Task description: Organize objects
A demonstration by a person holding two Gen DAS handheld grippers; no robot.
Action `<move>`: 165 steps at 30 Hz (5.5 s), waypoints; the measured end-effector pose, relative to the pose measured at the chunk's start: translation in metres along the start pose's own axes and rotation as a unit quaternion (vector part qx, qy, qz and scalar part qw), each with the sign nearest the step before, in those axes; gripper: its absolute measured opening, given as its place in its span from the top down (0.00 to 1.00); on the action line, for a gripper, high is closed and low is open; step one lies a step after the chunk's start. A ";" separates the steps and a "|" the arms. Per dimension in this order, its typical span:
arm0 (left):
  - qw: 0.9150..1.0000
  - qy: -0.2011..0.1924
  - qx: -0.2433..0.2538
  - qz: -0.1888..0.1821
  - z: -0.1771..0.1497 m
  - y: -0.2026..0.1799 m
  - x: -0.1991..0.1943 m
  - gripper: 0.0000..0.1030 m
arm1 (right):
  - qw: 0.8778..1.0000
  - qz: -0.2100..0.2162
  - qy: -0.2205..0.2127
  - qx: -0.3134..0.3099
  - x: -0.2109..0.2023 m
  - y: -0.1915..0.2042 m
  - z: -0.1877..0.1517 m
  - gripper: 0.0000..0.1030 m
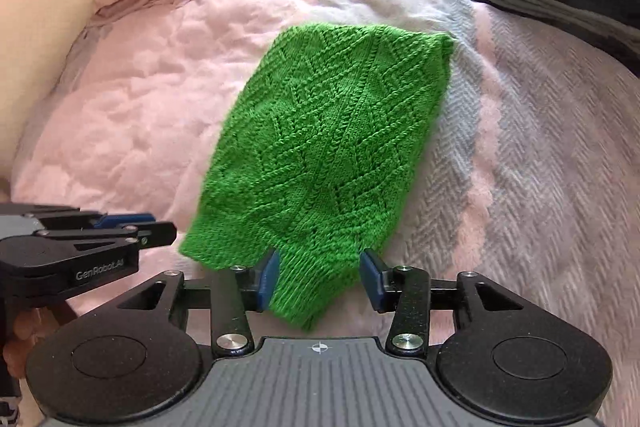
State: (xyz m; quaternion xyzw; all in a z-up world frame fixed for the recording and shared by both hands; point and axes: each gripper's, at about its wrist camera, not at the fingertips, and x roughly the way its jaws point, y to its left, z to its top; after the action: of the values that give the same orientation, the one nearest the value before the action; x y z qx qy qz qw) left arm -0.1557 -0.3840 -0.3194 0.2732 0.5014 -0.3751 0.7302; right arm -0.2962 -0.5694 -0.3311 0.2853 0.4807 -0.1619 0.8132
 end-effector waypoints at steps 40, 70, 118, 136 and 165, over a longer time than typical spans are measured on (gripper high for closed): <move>0.994 -0.076 0.036 -0.077 -0.061 0.030 -0.185 0.51 | 0.990 -0.034 -0.106 0.083 -0.169 0.102 -0.076 0.42; 0.862 -0.080 -0.476 -0.152 -0.108 0.011 0.045 0.45 | 0.955 -0.078 -0.040 0.282 -0.108 -0.235 -0.052 0.42; 0.869 -0.131 -0.461 -0.122 -0.095 0.109 0.072 0.49 | 0.909 0.322 0.230 -0.132 0.208 -0.078 0.182 0.27; 0.910 -0.134 -0.369 -0.133 -0.032 0.104 0.052 0.75 | 0.913 0.383 0.136 0.025 0.169 -0.105 0.138 0.77; 0.918 -0.204 0.038 -0.338 0.522 -0.214 -0.067 0.75 | 0.896 0.197 -0.283 0.279 -0.221 -0.343 0.347 0.76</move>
State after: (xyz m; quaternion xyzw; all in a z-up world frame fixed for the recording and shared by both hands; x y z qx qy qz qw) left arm -0.0711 -0.8923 -0.0797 0.0332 0.3896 -0.6659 0.6354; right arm -0.3488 -1.0560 -0.1134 0.5313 0.0997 -0.1998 0.8172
